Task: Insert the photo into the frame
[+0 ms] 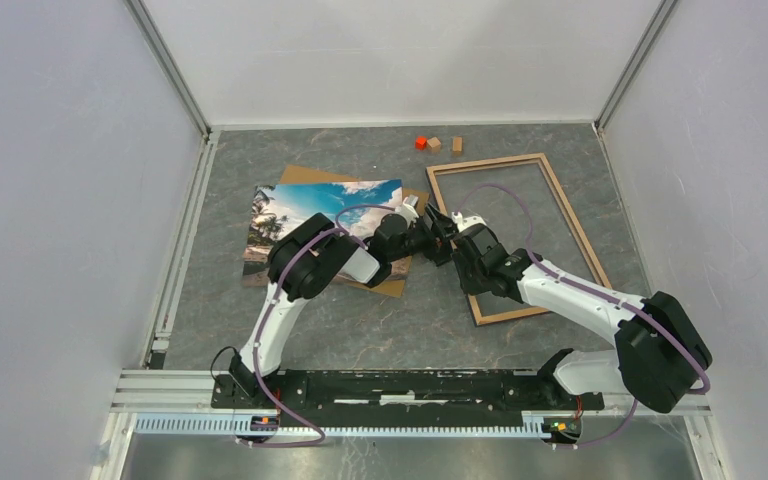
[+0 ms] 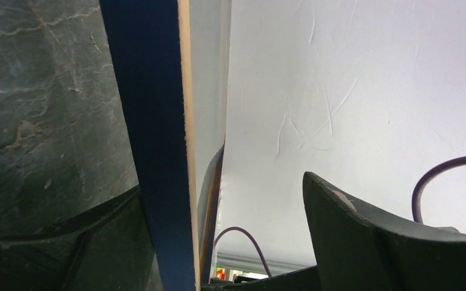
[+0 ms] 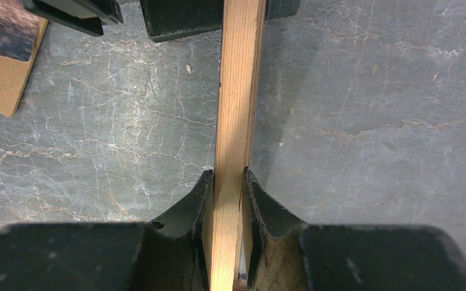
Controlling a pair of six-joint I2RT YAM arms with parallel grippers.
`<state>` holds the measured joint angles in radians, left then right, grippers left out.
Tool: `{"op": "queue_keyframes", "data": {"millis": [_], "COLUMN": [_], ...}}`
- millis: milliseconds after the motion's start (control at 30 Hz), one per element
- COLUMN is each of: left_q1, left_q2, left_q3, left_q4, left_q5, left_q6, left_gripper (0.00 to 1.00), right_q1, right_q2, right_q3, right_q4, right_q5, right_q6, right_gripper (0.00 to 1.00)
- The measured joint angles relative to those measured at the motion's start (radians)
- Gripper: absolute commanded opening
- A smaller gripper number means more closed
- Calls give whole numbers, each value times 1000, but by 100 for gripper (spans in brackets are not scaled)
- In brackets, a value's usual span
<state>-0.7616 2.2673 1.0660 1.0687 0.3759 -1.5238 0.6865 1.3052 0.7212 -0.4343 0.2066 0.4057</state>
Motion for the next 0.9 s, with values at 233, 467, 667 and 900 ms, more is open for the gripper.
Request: {"op": "queue_keyframes", "data": {"millis": [233,467,667,900], "left_q1": [1,3,13,20], "left_q2": [39,72,88,117], "left_q3": [0,1,1,3], "left_q4": [107,188,250,328], "left_q5": [1,18,27,32], "left_q6": [-47,-86,-103,-106], "left_gripper": [79,78,78,77], "right_q1": [-4,-21,-142,-546], "right_q2": [-18,-63,-134,-63], "right_q3": [0,89,315,460], "right_q4": [10,-82,-172,-137], "right_q5": [-20,-35,13,-35], "right_q6": [-1,-58,-151,-230], "right_gripper": [62,84,85,87]}}
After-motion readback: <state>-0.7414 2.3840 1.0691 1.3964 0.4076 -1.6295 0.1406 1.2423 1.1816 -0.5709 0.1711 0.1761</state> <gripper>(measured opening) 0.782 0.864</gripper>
